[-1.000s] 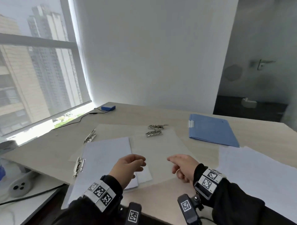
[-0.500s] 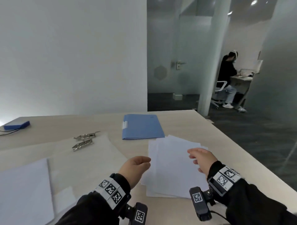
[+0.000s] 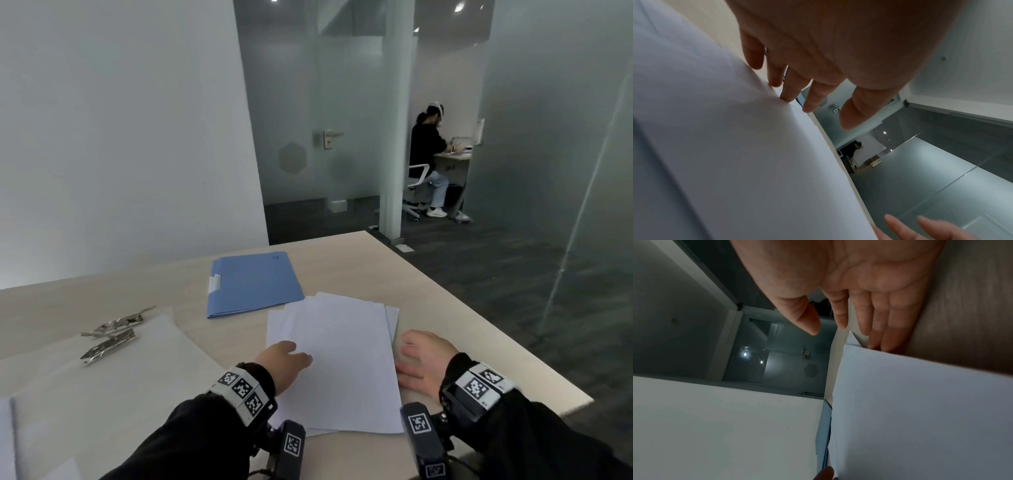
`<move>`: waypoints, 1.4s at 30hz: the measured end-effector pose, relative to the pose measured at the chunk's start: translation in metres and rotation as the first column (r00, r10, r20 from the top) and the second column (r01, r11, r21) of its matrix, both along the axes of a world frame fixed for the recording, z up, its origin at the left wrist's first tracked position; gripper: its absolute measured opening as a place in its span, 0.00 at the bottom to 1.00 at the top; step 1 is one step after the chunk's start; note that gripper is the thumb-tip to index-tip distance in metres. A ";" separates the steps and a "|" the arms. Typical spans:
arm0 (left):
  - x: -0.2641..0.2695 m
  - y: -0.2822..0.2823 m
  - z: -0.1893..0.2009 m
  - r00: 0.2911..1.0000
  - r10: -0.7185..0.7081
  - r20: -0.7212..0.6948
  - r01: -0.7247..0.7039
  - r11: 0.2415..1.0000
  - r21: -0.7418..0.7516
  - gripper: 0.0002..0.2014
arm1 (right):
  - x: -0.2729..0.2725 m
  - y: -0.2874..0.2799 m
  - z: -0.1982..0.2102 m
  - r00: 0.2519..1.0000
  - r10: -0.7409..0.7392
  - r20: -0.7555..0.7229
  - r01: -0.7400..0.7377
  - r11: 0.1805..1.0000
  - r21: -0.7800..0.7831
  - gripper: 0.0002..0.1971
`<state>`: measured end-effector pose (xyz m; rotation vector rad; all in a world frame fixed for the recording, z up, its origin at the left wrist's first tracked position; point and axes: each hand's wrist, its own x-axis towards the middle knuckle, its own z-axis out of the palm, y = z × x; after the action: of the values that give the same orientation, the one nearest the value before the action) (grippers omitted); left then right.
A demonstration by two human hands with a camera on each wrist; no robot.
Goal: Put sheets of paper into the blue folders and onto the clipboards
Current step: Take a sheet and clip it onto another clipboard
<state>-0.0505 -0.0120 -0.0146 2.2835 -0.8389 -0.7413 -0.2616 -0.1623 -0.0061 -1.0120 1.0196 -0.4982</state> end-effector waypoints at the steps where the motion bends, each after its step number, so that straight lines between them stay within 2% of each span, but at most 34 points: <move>1: -0.002 -0.001 -0.001 1.000 -0.011 0.008 0.011 1.000 0.000 0.31 | 0.000 -0.002 -0.002 1.000 0.006 0.001 -0.006 1.000 0.006 0.08; 5: -0.007 -0.002 -0.004 0.999 -0.038 0.001 0.038 0.998 -0.048 0.30 | 0.000 -0.006 -0.010 1.000 -0.009 -0.013 0.009 1.000 0.014 0.11; 11: -0.003 0.004 -0.005 1.000 0.008 -0.013 -0.009 0.992 -0.127 0.27 | 0.003 -0.011 -0.016 0.998 -0.023 -0.063 0.022 1.000 -0.020 0.12; 17: -0.001 0.008 -0.005 0.999 -0.003 -0.037 -0.001 0.993 -0.116 0.27 | 0.003 -0.012 -0.014 0.995 0.031 -0.096 -0.039 0.996 -0.077 0.08; 24: -0.003 0.011 -0.002 0.999 -0.028 0.026 0.030 0.997 -0.077 0.25 | 0.009 -0.016 -0.014 0.986 0.107 -0.125 -0.134 0.964 -0.231 0.11; 28: -0.002 0.015 -0.003 0.999 -0.027 0.018 0.028 0.998 -0.059 0.26 | 0.009 -0.023 -0.021 0.965 0.089 -0.248 -0.169 0.931 -0.322 0.07; 31: -0.002 0.017 -0.003 1.000 -0.025 0.016 0.026 0.998 -0.054 0.26 | 0.007 -0.029 -0.024 0.945 0.085 -0.315 -0.198 0.916 -0.348 0.09; 42: -0.003 0.019 -0.003 1.000 -0.021 0.021 0.022 0.998 -0.057 0.26 | -0.004 -0.042 -0.025 0.949 -0.007 -0.317 -0.135 0.897 -0.422 0.09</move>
<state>-0.0531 0.0069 -0.0180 2.2387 -0.8840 -0.6954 -0.2651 -0.2045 -0.0311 -1.5638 1.1748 -0.5372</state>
